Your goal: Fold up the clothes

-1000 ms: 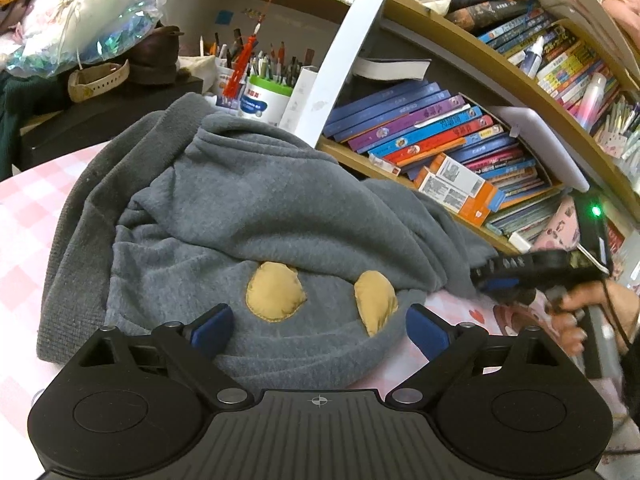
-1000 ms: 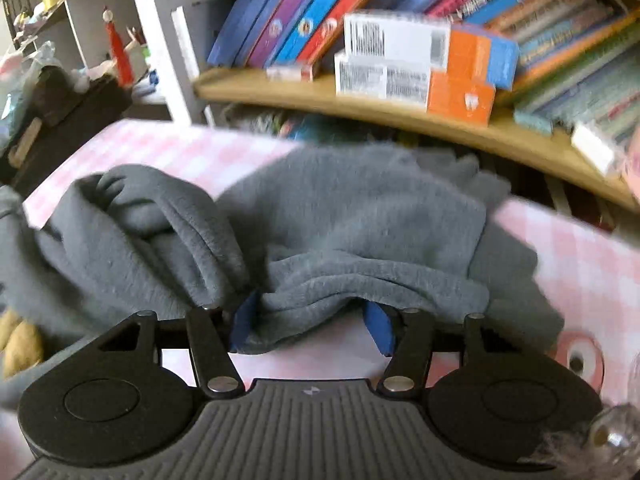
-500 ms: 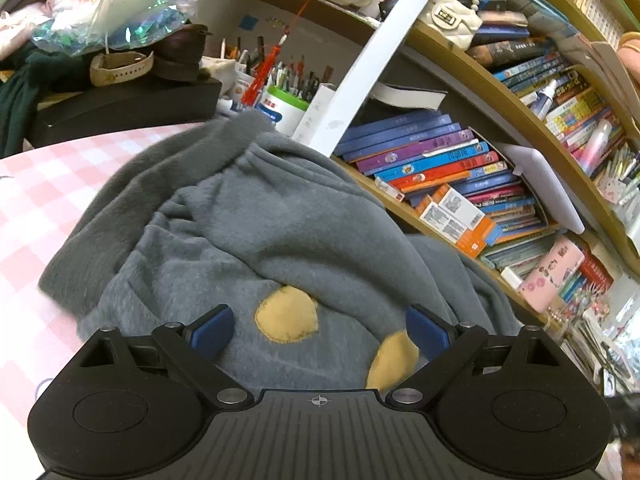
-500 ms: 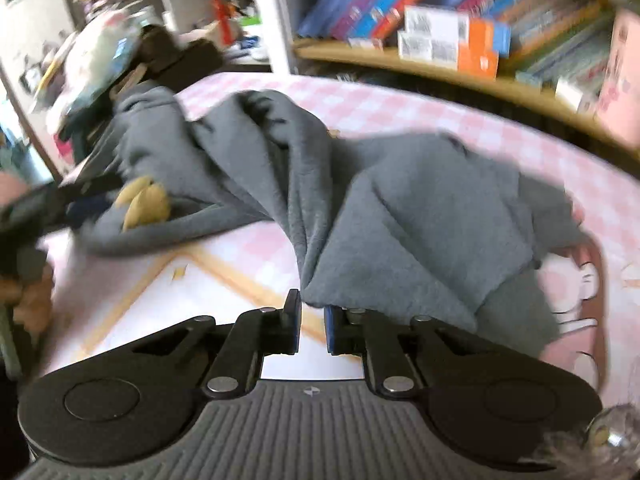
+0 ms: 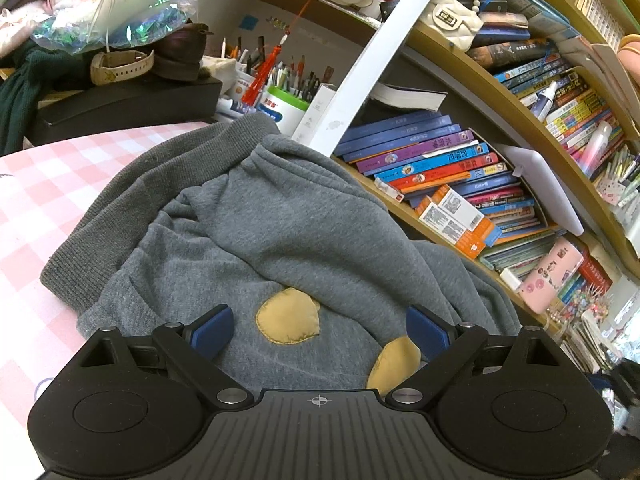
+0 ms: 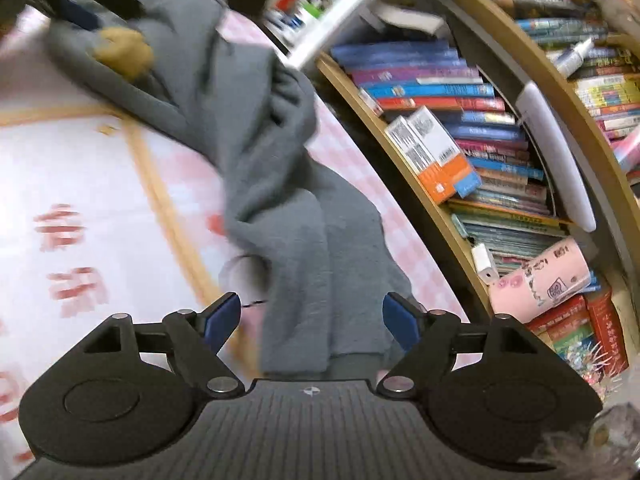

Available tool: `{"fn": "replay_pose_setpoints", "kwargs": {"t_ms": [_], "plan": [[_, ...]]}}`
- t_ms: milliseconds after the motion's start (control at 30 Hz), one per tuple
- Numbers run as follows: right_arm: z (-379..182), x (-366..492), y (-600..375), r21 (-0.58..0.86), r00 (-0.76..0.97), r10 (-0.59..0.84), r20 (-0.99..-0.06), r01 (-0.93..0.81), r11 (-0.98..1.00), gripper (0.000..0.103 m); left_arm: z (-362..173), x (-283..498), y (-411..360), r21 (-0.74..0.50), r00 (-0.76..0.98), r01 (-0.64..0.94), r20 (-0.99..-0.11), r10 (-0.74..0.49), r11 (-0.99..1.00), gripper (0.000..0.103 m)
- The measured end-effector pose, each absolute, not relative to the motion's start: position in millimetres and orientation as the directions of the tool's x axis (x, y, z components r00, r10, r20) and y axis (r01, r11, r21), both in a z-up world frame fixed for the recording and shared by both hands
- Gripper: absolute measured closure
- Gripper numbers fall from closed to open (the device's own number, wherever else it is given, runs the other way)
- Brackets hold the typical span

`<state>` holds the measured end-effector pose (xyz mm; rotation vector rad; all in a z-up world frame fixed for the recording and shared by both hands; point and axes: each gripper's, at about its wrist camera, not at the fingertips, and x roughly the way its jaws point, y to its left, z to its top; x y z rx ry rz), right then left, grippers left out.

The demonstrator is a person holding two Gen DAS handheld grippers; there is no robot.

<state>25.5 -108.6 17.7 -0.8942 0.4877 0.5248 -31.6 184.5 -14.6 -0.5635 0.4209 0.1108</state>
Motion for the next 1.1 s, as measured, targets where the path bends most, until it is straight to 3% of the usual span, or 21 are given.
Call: {"fn": "replay_pose_setpoints", "kwargs": {"t_ms": [133,267,333,400,467,567,767,900,1033,1067,1100], "plan": [[22.4,75.3,-109.6,-0.526,0.767,0.236,-0.596,-0.596,0.607,0.029,-14.9,-31.5,184.6,-0.498,0.910,-0.215,-0.415,-0.014,0.840,0.008],[25.5,112.5,-103.5,-0.443,0.689,0.295,-0.662,-0.677,0.588,0.030,-15.7,-31.5,185.0,-0.505,0.911,-0.212,-0.411,-0.018,0.837,0.008],[22.8,125.2,-102.5,-0.392,0.637,0.322,-0.701,-0.720,0.572,0.040,-15.9,-31.5,184.9,-0.508,0.912,-0.212,-0.409,-0.018,0.835,0.008],[25.0,135.8,-107.4,-0.283,0.575,0.368,-0.731,-0.746,0.603,0.072,-16.1,-31.3,184.8,-0.510,0.913,-0.211,-0.408,-0.018,0.834,0.008],[26.3,136.5,-112.2,-0.199,0.537,0.397,-0.744,-0.746,0.635,0.081,-16.4,-31.6,185.2,-0.513,0.914,-0.210,-0.406,-0.020,0.832,0.008],[27.2,112.9,-117.4,-0.132,0.492,0.425,-0.760,-0.756,0.641,0.086,-17.1,-32.2,186.4,-0.522,0.916,-0.209,-0.400,-0.021,0.827,0.008],[32.7,22.0,-122.8,0.106,0.242,0.557,-0.794,-0.848,0.519,0.087,-18.0,-36.7,190.6,-0.530,0.921,-0.245,-0.389,0.024,0.812,0.008],[39.6,-24.6,-126.7,0.312,0.044,0.646,-0.762,-0.849,0.426,0.088,-19.0,-40.1,195.2,-0.541,0.923,-0.266,-0.381,0.050,0.798,0.008],[60.5,-24.7,-140.8,0.192,0.216,0.612,-0.761,-0.826,0.530,0.088,-19.1,-39.6,195.6,-0.542,0.923,-0.266,-0.382,0.048,0.798,0.008],[64.5,-22.6,-144.7,0.127,0.290,0.575,-0.765,-0.807,0.576,0.082,-19.2,-39.6,195.8,-0.543,0.923,-0.265,-0.382,0.047,0.797,0.008],[64.6,-19.2,-148.6,0.005,0.407,0.491,-0.770,-0.766,0.643,0.063,-19.4,-39.6,195.8,-0.543,0.923,-0.264,-0.382,0.046,0.797,0.008]]}}
